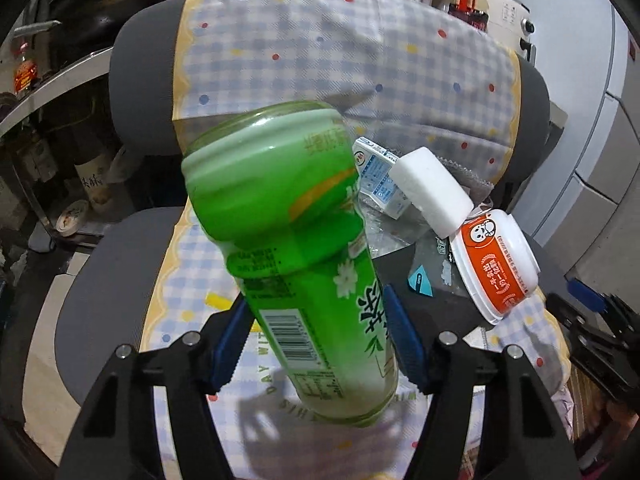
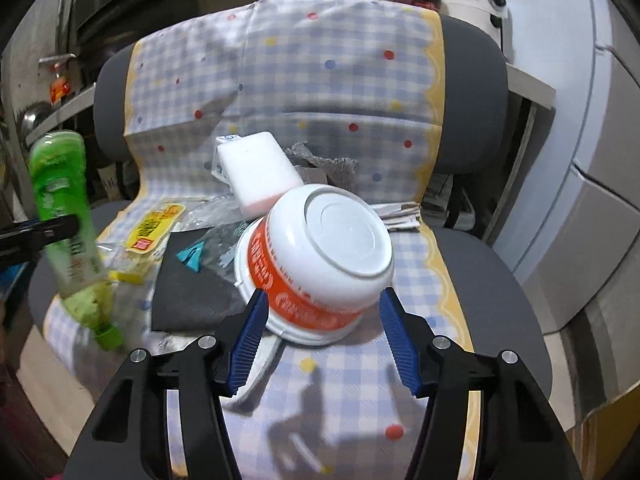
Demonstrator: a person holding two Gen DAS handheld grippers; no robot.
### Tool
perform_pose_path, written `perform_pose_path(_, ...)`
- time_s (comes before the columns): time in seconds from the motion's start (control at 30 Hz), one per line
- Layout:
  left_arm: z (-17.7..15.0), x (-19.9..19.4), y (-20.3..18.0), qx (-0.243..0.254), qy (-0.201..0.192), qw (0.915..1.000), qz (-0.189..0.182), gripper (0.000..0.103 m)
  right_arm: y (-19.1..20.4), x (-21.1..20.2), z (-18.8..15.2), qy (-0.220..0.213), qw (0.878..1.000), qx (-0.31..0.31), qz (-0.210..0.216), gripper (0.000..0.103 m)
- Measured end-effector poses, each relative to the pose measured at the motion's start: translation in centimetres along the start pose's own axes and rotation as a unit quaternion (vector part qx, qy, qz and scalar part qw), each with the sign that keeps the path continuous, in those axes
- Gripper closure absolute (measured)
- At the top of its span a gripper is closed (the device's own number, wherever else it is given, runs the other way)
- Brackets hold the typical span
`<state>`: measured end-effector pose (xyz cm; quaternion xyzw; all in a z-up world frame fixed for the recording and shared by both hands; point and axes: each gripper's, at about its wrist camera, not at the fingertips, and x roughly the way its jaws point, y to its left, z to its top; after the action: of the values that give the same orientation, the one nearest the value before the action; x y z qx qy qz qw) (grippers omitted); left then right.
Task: Collect trash
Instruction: 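Grasp the green bottle with the left tool while the right tool grasps the noodle bowl, then lift the green bottle and noodle bowl and carry both toward the trash bin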
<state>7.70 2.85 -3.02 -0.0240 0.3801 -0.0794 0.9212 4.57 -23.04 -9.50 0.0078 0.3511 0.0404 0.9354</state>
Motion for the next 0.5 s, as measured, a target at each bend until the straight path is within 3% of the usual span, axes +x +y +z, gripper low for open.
perform_pose_path(0.03, -0.1, -0.1, 0.2, -0.002, -0.001, 1.0, -0.001, 0.039, -0.1, 0.5, 0.4, -0.003, 1.0, 0.004, -0.002, 0.046)
perform_pose_path(0.1, -0.3, -0.3, 0.4, -0.001, -0.004, 1.0, -0.005, 0.039, -0.7, 1.2, 1.2, -0.011, 1.0, 0.021, -0.011, 0.062)
perform_pose_path(0.17, -0.5, -0.3, 0.1, 0.003, -0.003, 1.0, -0.008, 0.039, -1.6, 2.0, 2.0, -0.018, 0.999, 0.04, -0.022, 0.064)
perform_pose_path(0.27, -0.9, -0.3, -0.6, 0.014, -0.002, 0.9998, -0.014, 0.039, -2.9, 3.7, 2.3, 0.008, 0.998, 0.054, -0.027, 0.069)
perform_pose_path(0.5, -1.3, -0.6, -2.8, 0.039, -0.004, 0.9988, -0.028, 0.039, -5.6, 2.9, -1.3, 0.057, 0.995, 0.055, -0.067, 0.072)
